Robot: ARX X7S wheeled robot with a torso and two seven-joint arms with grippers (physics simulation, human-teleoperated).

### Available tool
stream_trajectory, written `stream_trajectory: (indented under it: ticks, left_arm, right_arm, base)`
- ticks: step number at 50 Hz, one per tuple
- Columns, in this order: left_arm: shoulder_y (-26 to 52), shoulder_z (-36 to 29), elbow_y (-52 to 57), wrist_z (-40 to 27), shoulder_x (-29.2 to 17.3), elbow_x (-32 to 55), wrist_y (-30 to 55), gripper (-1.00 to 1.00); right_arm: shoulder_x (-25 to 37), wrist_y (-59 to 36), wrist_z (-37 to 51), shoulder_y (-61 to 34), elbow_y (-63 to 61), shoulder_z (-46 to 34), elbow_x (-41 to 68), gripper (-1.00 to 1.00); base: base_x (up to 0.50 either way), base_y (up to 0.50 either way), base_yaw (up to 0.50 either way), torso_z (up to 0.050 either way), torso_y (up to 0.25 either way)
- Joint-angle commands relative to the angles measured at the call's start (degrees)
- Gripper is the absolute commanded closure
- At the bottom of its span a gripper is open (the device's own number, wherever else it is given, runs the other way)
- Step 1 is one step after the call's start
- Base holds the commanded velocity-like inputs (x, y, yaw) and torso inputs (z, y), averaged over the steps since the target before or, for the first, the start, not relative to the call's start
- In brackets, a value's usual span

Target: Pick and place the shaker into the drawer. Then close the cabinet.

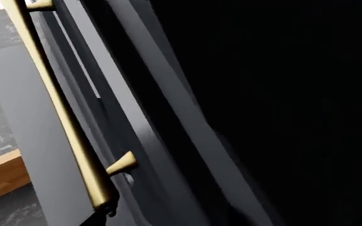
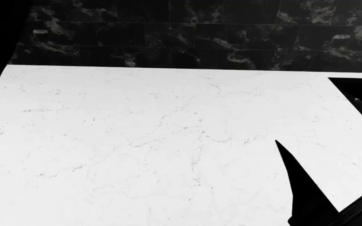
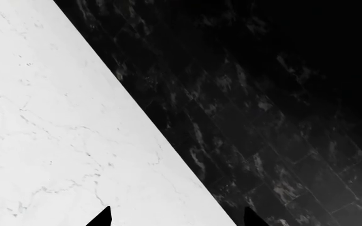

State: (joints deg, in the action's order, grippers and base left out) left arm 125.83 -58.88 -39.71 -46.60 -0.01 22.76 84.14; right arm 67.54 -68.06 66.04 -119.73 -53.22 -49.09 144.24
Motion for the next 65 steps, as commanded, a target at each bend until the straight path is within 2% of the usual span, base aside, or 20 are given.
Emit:
stream_trajectory:
  ticks: [1, 5, 6, 8, 11, 14, 16, 18, 19, 22, 26, 29, 34, 41, 46, 47, 49, 52, 53, 65]
  left_arm:
    - [-1.84, 25.29, -35.29, 8.66, -4.87, -18.49, -75.36, -1.00]
    - [2.21, 38.29, -33.67, 28.50, -2.99, -9.23, -84.48, -1.00]
    - [-6.38, 38.64, -25.08, 26.51, -9.85, -1.09, -75.88, -1.00]
    - [-21.72, 55.83, -7.89, 42.37, -0.44, -17.48, -58.69, -1.00]
    - [-23.81, 73.35, 17.89, 38.78, -0.07, -2.66, -32.91, -1.00]
    - [-26.96, 89.28, 43.68, 16.12, -6.99, 23.12, -7.13, -1.00]
    - [-42.57, 72.09, 60.87, 1.90, -24.18, 40.31, -24.32, -1.00]
    - [-45.75, 54.90, 78.05, 2.90, -41.37, 57.50, -41.51, -1.00]
    - [-49.41, 56.41, 86.65, 4.44, -49.96, 66.09, -50.10, -1.00]
    - [-58.86, 62.27, 99.09, 7.91, -53.20, 91.87, -59.15, -1.00]
    - [-65.84, 75.91, 99.67, -1.12, -42.29, 126.25, -43.82, -1.00]
    - [-69.50, 80.72, 99.65, -7.80, -36.23, 133.30, -36.35, -1.00]
    - [-80.84, 87.82, 97.18, -8.44, -28.82, 127.96, -23.22, -1.00]
    - [-90.58, 109.00, 94.12, -1.11, -8.63, 110.37, 4.78, -1.00]
    - [-96.43, 114.44, 99.70, 19.65, -5.96, 83.35, 5.84, -1.00]
    - [-105.03, 105.85, 99.70, 28.24, -14.55, 74.76, -2.75, -1.00]
    - [-122.22, 88.66, 95.02, 27.48, -30.15, 57.57, -19.94, -1.00]
    - [-121.48, 62.87, 95.87, 21.85, -31.19, 34.30, -45.73, -1.00]
    - [-120.71, 60.31, 95.78, 20.79, -31.20, 34.60, -53.28, -1.00]
    - [-117.38, 57.01, 95.34, 14.42, -32.18, 33.63, -47.66, -1.00]
  right_arm:
    - [0.00, 1.68, -0.42, 1.59, -1.61, 0.45, -2.03, -1.00]
    - [-1.03, 2.14, -3.28, 6.36, -1.52, 1.54, -7.94, -1.00]
    - [-1.71, 2.04, -4.21, 7.67, -1.16, 1.80, -9.88, -1.00]
    - [-2.72, 2.19, -6.05, 10.53, -0.88, 2.39, -13.60, -1.00]
    - [-4.41, 2.22, -8.99, 14.21, -0.18, 3.41, -18.97, -1.00]
    - [-6.08, 2.40, -12.34, 18.46, 0.33, 4.44, -24.93, -1.00]
    - [-7.07, 2.47, -14.31, 20.73, 0.68, 4.98, -28.34, -1.00]
    - [-7.61, 2.60, -15.48, 22.23, 0.81, 5.28, -30.46, -1.00]
    - [-7.71, 2.76, -15.91, 22.94, 0.77, 5.44, -31.32, -1.00]
    - [-7.81, 3.17, -16.81, 24.70, 0.62, 5.70, -33.23, -1.00]
    - [-8.02, 3.60, -18.20, 27.07, 0.62, 6.02, -36.11, -1.00]
    - [-8.58, 3.97, -19.33, 28.89, 0.73, 6.13, -38.52, -1.00]
    - [-9.09, 4.96, -19.86, 31.46, 0.45, 6.12, -41.06, -1.00]
    - [-8.92, 16.23, -15.73, 48.92, -5.00, 7.85, -56.06, -1.00]
    - [-10.32, 25.18, -10.88, 59.31, -6.74, 1.40, -72.19, -1.00]
    - [-10.79, 26.73, -10.17, 61.71, -6.67, -0.05, -75.14, -1.00]
    - [-11.93, 29.15, -9.84, 65.73, -6.09, -1.46, -79.82, -1.00]
    - [-12.50, 31.13, -9.02, 65.72, -6.61, -1.92, -81.70, -1.00]
    - [-12.54, 31.41, -8.40, 64.26, -6.71, -2.85, -81.25, -1.00]
    - [-10.00, 42.84, 0.56, 49.13, -6.65, -24.75, -84.02, -1.00]
  base:
    - [0.00, 0.00, 0.00, 0.010, 0.000]
    - [0.00, 0.00, 0.00, 0.003, 0.000]
    - [0.00, 0.00, 0.00, 0.011, 0.000]
    - [0.00, 0.00, 0.00, 0.000, 0.000]
    - [0.00, 0.00, 0.00, 0.000, 0.000]
    - [0.00, 0.00, 0.00, 0.004, 0.000]
    - [0.00, 0.00, 0.00, 0.000, 0.000]
    - [0.00, 0.00, 0.00, 0.000, 0.000]
    - [0.00, 0.00, 0.00, 0.000, 0.000]
    - [0.00, 0.00, 0.00, 0.004, 0.000]
    - [0.00, 0.00, 0.00, 0.000, 0.000]
    - [0.00, 0.00, 0.00, 0.000, 0.000]
    - [0.00, 0.00, 0.00, 0.000, 0.000]
    - [0.00, 0.00, 0.00, 0.000, 0.000]
    - [0.00, 0.00, 0.00, 0.000, 0.000]
    - [0.00, 0.00, 0.00, 0.000, 0.000]
    - [0.00, 0.00, 0.00, 0.000, 0.000]
    - [0.00, 0.00, 0.00, 0.000, 0.000]
    - [0.00, 0.00, 0.00, 0.000, 0.000]
    - [0.01, -0.13, 0.00, 0.000, 0.000]
